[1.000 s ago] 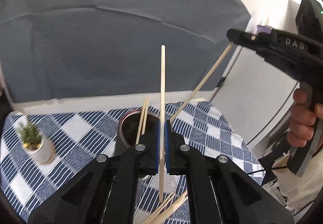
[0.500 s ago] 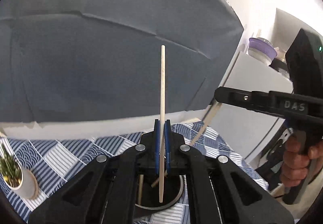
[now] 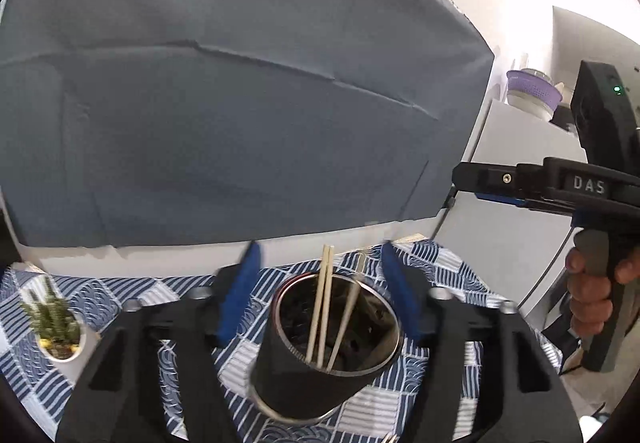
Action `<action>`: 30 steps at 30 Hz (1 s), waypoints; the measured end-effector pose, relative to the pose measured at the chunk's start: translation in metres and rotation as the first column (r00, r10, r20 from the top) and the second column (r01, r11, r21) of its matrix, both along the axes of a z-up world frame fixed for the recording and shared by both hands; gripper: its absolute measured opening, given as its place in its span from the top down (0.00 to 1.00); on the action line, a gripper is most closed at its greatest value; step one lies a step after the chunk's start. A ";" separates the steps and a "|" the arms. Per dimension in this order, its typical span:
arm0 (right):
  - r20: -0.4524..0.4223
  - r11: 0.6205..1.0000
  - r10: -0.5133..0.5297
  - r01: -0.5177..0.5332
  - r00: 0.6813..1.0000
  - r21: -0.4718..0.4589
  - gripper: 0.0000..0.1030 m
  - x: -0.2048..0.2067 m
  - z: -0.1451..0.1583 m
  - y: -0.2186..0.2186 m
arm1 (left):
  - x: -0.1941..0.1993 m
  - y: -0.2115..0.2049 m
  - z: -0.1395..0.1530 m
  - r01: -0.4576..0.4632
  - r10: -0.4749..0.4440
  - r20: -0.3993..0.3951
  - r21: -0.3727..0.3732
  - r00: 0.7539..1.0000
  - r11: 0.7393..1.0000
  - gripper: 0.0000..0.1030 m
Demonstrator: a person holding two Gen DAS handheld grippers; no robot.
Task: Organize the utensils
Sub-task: 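Open the left gripper to drop the stick into the black holder, then raise the left tool and move it back toward the loose wooden sticks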
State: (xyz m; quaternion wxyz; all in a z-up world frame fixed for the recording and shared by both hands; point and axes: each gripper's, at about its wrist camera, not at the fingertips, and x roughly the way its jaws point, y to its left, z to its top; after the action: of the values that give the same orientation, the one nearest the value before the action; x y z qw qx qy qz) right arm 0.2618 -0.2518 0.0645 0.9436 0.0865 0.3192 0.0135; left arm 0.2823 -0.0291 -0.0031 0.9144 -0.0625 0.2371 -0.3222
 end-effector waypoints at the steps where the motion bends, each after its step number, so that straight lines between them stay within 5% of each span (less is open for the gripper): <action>1: -0.007 1.000 -0.011 0.011 1.000 -0.001 0.23 -0.001 -0.002 -0.002 | -0.004 0.003 0.002 -0.006 0.006 0.005 0.011 1.000 1.000 0.25; 8: -0.069 0.999 -0.044 0.044 0.997 0.004 0.16 -0.011 -0.021 -0.009 | -0.026 0.015 -0.002 -0.047 0.050 -0.030 0.084 0.998 0.995 0.08; 18: -0.169 0.998 -0.038 0.045 0.985 0.037 0.16 -0.032 -0.049 -0.009 | -0.062 0.024 -0.034 -0.093 0.123 -0.125 0.218 0.984 0.971 0.06; 30: -0.258 1.000 0.011 -0.007 0.966 0.014 0.15 -0.065 -0.087 0.005 | -0.123 0.039 -0.074 -0.129 0.199 -0.221 0.294 0.955 0.947 0.06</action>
State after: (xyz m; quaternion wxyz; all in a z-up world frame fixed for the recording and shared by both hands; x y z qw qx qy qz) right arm 0.1972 -0.2468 -0.0226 0.8934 0.0920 0.4396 0.0084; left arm 0.1589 0.0097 -0.0774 0.9010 0.0065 0.3860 -0.1980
